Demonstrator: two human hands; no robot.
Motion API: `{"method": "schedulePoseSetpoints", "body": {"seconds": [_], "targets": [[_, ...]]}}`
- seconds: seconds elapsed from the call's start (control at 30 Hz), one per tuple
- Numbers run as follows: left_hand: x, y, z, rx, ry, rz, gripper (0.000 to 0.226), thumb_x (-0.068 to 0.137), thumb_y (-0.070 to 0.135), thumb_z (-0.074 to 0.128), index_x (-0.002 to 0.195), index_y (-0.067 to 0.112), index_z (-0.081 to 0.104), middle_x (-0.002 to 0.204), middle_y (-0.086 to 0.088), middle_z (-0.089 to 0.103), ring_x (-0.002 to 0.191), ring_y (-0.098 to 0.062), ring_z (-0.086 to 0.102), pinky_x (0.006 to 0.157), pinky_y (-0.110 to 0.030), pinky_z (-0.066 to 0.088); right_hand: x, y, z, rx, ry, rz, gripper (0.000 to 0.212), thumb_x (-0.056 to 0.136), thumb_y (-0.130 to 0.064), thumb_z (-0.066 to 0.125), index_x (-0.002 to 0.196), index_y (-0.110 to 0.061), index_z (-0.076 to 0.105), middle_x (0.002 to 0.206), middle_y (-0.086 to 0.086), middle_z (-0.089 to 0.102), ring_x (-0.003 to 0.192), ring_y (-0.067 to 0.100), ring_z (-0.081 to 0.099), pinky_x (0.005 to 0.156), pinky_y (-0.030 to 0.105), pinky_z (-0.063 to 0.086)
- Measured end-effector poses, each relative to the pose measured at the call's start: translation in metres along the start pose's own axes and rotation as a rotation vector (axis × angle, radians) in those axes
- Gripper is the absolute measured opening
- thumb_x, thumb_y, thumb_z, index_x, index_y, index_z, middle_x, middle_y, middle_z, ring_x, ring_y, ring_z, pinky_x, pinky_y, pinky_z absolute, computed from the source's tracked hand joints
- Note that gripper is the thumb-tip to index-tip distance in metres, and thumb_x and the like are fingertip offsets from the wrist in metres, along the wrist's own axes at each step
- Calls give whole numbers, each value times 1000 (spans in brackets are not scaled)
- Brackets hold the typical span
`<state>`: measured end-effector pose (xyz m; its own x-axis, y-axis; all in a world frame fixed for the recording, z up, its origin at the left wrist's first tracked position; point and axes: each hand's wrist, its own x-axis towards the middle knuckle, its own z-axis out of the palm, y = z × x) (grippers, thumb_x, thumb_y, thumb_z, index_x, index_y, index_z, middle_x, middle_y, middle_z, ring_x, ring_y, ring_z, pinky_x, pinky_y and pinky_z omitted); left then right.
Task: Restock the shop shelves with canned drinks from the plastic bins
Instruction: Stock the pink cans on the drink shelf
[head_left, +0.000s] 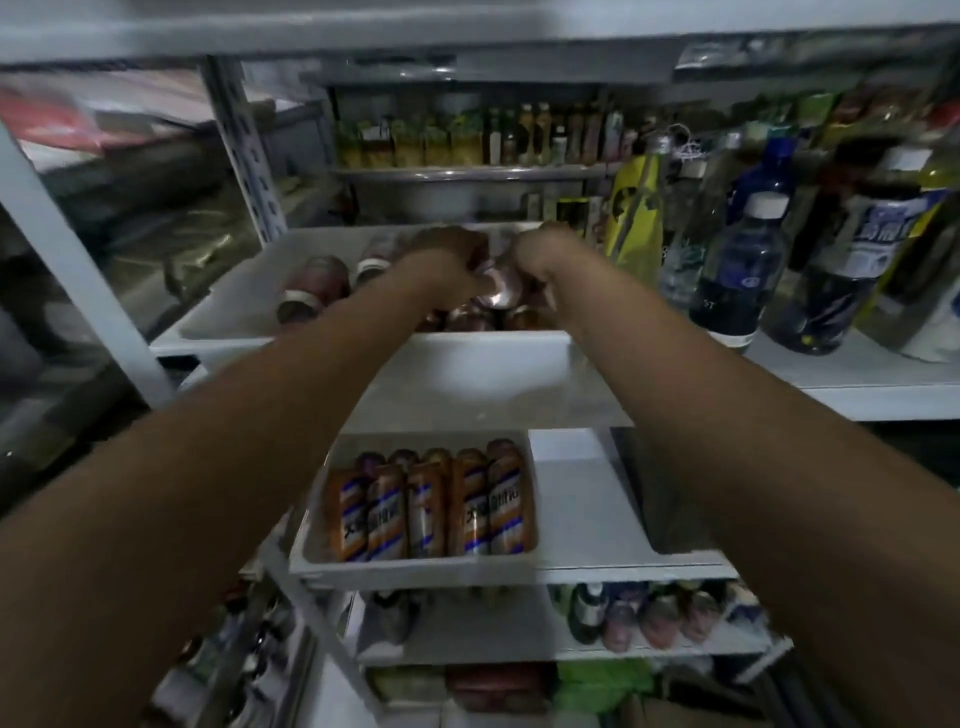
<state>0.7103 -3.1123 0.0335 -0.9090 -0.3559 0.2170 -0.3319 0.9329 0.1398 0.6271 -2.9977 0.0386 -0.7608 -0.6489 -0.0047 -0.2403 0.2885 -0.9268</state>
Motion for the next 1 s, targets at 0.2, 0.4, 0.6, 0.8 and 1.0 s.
{"method": "schedulePoseSetpoints", "body": {"seconds": [0.2,0.4,0.6,0.8,1.0], "targets": [[-9,2,-3,-120,139,7,43,99,43,59,128,12,66,130,-16,66,118,-35,61,100,-42,49,6,1,-2,-5,26,24,33,103,-14,47,72,-24,42,79,-5,48,66,6,49,64,22,49],[-9,2,-3,-147,207,13,36,103,23,55,137,14,62,138,-13,63,124,-28,59,104,-34,45,1,-5,7,200,77,112,16,92,-12,60,105,-8,68,101,18,72,86,30,72,68,39,62],[-11,3,-3,-275,268,23,35,104,28,54,135,19,64,137,-5,64,123,-22,59,106,-33,45,-3,-2,6,390,125,47,11,94,-7,54,95,-9,65,93,18,72,75,31,72,58,42,63],[-21,11,-8,-330,342,44,30,100,27,58,127,23,70,128,-2,70,114,-19,63,96,-32,49,5,-1,6,404,185,-82,14,70,-24,65,81,-17,70,89,8,76,84,29,74,76,52,62],[-36,14,-21,-766,480,-67,25,88,16,67,109,22,77,106,3,77,102,-12,71,93,-35,57,-8,-5,5,593,199,-153,29,51,-22,78,80,-15,75,83,2,77,87,28,74,81,52,61]]}}
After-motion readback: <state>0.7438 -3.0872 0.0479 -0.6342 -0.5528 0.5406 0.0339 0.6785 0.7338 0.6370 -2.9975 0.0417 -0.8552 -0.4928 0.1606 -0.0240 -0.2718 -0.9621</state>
